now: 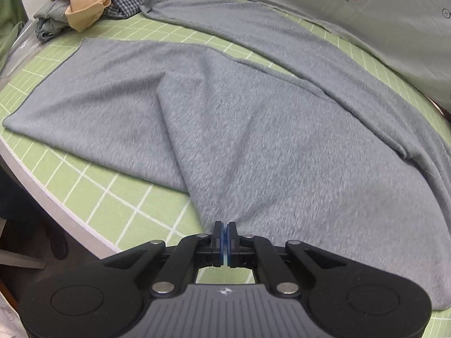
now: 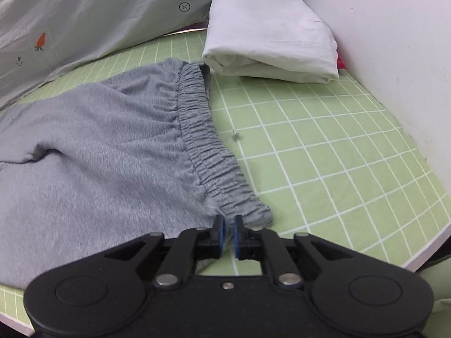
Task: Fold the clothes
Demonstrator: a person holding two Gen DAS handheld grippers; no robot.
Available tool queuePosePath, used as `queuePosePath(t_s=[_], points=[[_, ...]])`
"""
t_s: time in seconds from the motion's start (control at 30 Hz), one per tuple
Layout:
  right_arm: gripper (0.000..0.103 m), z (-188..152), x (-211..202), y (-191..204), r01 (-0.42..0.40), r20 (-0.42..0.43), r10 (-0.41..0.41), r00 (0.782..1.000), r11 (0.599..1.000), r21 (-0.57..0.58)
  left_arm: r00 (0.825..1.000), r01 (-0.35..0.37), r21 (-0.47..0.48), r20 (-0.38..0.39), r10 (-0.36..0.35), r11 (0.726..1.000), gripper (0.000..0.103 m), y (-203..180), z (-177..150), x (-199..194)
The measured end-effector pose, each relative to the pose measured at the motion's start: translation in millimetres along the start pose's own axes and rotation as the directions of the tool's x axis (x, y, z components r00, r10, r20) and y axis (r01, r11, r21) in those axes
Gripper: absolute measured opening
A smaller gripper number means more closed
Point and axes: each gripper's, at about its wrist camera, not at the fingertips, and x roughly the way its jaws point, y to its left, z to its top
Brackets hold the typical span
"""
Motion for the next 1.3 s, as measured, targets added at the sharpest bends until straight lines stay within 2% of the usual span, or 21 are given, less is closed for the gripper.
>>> queuePosePath(t_s=[0.03,0.07,0.2,0.3,0.43,0.57,0.63,0.7,0.83,0.97,1.13,1.2,1.23,1.3], points=[[0.043,4,-2,3,-0.002,0.033,0.003,0.999,1.0,-0.012,1.0,0.008,0.0,0.022,-0.008,1.0,0.026,-3,5,-4],[0.057,9,-5,7,0.001,0.067,0.001,0.998,1.0,-0.025,0.999,0.012,-0.001,0.046,-0.011,1.0,0.041,-6,9,-7],[0.066,40,4,21,-0.037,0.128,0.042,0.991,0.998,-0.042,0.995,0.001,0.005,0.099,-0.002,1.0,0.056,-23,33,-8],[0.07,64,13,35,-0.066,0.165,0.076,0.983,0.996,-0.063,0.994,-0.009,0.028,0.107,0.006,1.0,0.062,-37,49,0],[0.069,95,43,54,-0.072,0.173,0.09,0.981,0.992,-0.108,0.995,-0.006,0.058,0.097,0.001,0.998,0.072,-58,66,17],[0.053,126,77,73,-0.078,0.171,0.103,0.98,0.985,-0.151,0.998,-0.017,0.075,0.066,0.012,0.997,0.073,-76,85,43],[0.049,140,101,83,-0.077,0.154,0.104,0.983,0.982,-0.173,0.999,-0.019,0.082,0.052,0.015,0.996,0.073,-85,97,55],[0.037,151,127,93,-0.073,0.122,0.097,0.988,0.98,-0.185,0.999,-0.02,0.087,0.04,0.016,0.996,0.073,-93,110,66],[0.024,163,159,97,-0.005,0.1,0.021,0.995,0.986,-0.164,0.999,-0.042,0.113,0.025,0.039,0.993,0.073,-110,133,87],[0.022,179,187,102,0.073,0.091,-0.06,0.994,0.986,-0.148,0.998,-0.062,0.159,0.017,0.06,0.985,0.073,-123,145,104],[0.024,210,211,104,0.146,0.115,-0.127,0.985,0.975,-0.168,0.998,-0.057,0.137,-0.017,0.06,0.989,0.073,-126,147,117],[0.028,218,211,100,0.111,0.099,-0.096,0.99,0.982,-0.154,0.998,-0.052,0.137,-0.013,0.054,0.989,0.073,-127,144,115],[0.031,218,205,99,0.071,0.101,-0.056,0.993,0.986,-0.154,0.999,-0.051,0.139,-0.009,0.053,0.989,0.073,-128,143,113],[0.059,214,189,98,-0.008,0.111,0.025,0.994,0.988,-0.156,0.999,-0.047,0.137,0.0,0.048,0.989,0.075,-128,138,108]])
